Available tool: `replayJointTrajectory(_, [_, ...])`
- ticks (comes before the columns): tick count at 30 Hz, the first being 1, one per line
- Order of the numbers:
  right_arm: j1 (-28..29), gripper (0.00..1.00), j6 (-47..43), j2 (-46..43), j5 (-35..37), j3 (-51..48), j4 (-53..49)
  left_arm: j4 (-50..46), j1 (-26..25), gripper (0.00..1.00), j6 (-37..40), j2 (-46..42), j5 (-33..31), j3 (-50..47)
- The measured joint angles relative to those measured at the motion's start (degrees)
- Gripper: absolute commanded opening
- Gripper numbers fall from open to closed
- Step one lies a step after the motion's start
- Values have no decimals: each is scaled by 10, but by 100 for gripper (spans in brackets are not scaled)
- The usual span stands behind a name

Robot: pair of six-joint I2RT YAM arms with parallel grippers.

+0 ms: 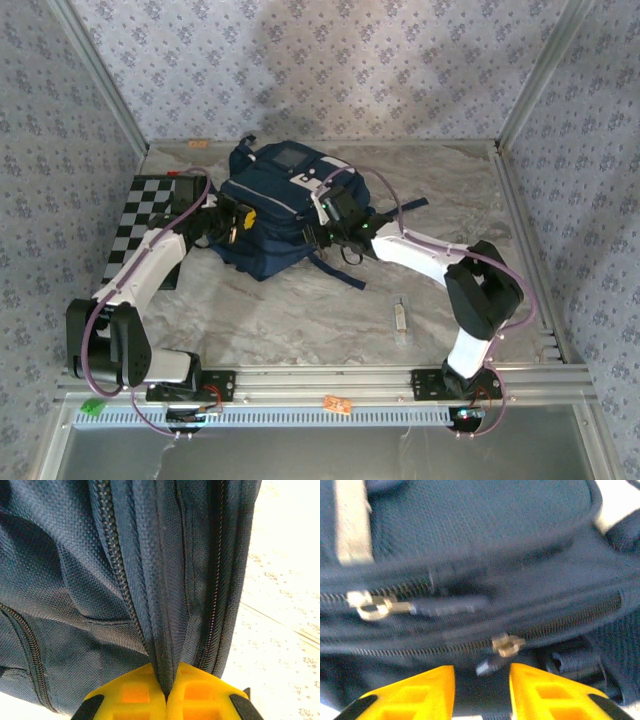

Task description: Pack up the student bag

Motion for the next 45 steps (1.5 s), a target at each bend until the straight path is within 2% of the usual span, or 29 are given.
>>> replayJointTrajectory(9, [-45,37,3,68,-20,85,-69,-1,-1,0,17,0,0,1])
replayJointTrajectory(18, [-122,36,21,70,-17,101,-106,-19,-2,0,34,2,2,10])
replayJointTrajectory(22, [-104,43,30,50,-30,101,-125,-25,-2,0,46,2,2,10])
replayJointTrajectory(26, [-93,51,67,28,-83,112,-126,-26,-2,0,58,2,2,10])
replayJointTrajectory(34, [-103,56,147,109,-157,244,-127,-31,-2,0,85,2,2,7])
replayJointTrajectory(37, [-104,55,158,137,-163,268,-141,-32,-2,0,92,2,2,5])
replayJointTrajectory(41, [-98,53,144,146,-137,275,-177,-32,-1,0,94,2,2,4])
replayJointTrajectory(45, [-92,54,120,123,-112,227,-177,-35,0,0,98,2,3,4])
